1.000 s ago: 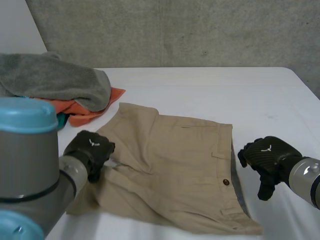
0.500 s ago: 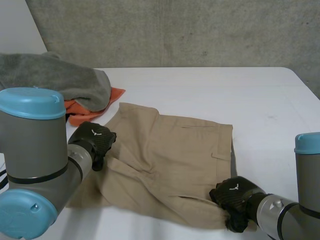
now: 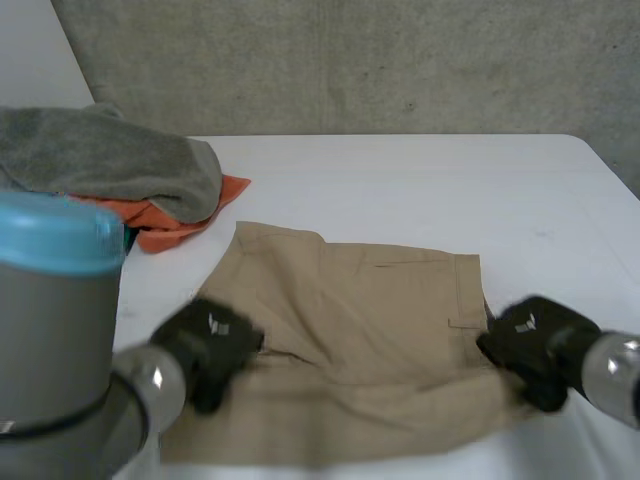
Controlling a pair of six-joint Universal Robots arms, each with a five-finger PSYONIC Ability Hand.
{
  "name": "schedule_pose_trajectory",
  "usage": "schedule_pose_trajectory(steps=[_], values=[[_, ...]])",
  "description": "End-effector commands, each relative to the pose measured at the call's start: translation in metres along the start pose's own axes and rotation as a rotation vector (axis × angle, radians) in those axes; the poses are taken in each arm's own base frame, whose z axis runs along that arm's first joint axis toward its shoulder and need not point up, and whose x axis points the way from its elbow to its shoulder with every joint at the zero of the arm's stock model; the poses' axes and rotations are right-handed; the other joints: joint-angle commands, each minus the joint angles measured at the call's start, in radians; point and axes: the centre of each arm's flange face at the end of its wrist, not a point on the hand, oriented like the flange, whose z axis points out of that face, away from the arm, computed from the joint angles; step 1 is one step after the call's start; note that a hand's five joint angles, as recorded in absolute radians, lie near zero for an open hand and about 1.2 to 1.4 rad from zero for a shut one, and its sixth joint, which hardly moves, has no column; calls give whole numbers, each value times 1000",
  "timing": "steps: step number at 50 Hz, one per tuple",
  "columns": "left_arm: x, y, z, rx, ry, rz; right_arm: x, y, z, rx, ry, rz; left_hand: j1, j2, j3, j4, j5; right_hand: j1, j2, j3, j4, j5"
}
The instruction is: Fold the laundry.
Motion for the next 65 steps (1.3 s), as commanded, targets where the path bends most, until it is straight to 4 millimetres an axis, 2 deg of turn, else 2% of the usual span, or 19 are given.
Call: schedule_pose_trajectory(steps=[1,5,11,22,23,25,26,28,31,32,36,40,41,48,58,61,62,63,65], values=[[-54,-21,63,103,-223,-32,6,-30,44,118,89,23,230,197,204,195,243,338,217,212,206,243],[-70,-30,92,164,-315,-37,25,-41,67,150,229,6,230,197,204,195,243,338,217,212,206,243],[-83,-39,140,283,-416,-53,34,-65,111,259,352,-37,230,197,204,195,243,338,217,212,206,243],[-90,-42,212,411,-534,56,45,-62,194,321,535,-90,230,197,204,195,243,338,217,212,206,243],[-90,-43,220,427,-550,69,46,-62,198,315,554,-100,230,197,204,195,243,280,160,155,149,185],[-91,-44,223,442,-564,71,46,-66,201,317,604,-126,-155,-188,-181,-190,-142,-491,-611,-616,-622,-586],[-91,-46,223,457,-581,67,46,-68,200,321,620,-128,-721,-754,-747,-756,-708,-693,-813,-818,-824,-788],[-89,-50,221,466,-585,70,47,-75,193,341,652,-106,-992,-1025,-1018,-1027,-979,-884,-1005,-1010,-1016,-979],[-89,-61,204,477,-611,52,55,-88,165,396,663,-34,-992,-1025,-1018,-1027,-979,-884,-1005,-1010,-1016,-979],[-90,-68,185,482,-628,40,56,-92,157,413,658,-14,-992,-1025,-1018,-1027,-979,-884,-1005,-1010,-1016,-979],[-87,-62,159,459,-620,31,47,-92,110,442,505,41,-992,-1025,-1018,-1027,-979,-884,-1005,-1010,-1016,-979],[-82,-56,133,447,-598,12,34,-66,92,345,305,125,-992,-1025,-1018,-1027,-979,-884,-1005,-1010,-1016,-979],[-81,-54,129,443,-594,6,33,-48,89,276,245,191,-992,-1025,-1018,-1027,-979,-872,-992,-997,-1003,-967],[-65,-29,109,401,-528,-61,26,-3,96,176,168,348,-992,-1025,-1018,-1027,-979,-757,-877,-882,-888,-852],[-61,-26,109,394,-513,-64,18,10,117,184,177,343,-992,-1025,-1018,-1027,-979,-628,-748,-753,-759,-723],[-61,-27,108,401,-515,-65,18,11,120,184,179,341,-992,-1025,-1018,-1027,-979,-358,-479,-484,-490,-453],[-62,-28,107,403,-517,-67,19,14,123,184,182,343,-992,-1025,-1018,-1027,-979,151,31,26,20,56],[-61,-28,107,404,-516,-67,19,13,124,189,185,342,-992,-1025,-1018,-1027,-979,336,215,210,204,241],[-60,-29,106,406,-515,-66,24,13,125,206,215,342,-992,-1025,-1018,-1027,-979,338,217,212,206,243]])
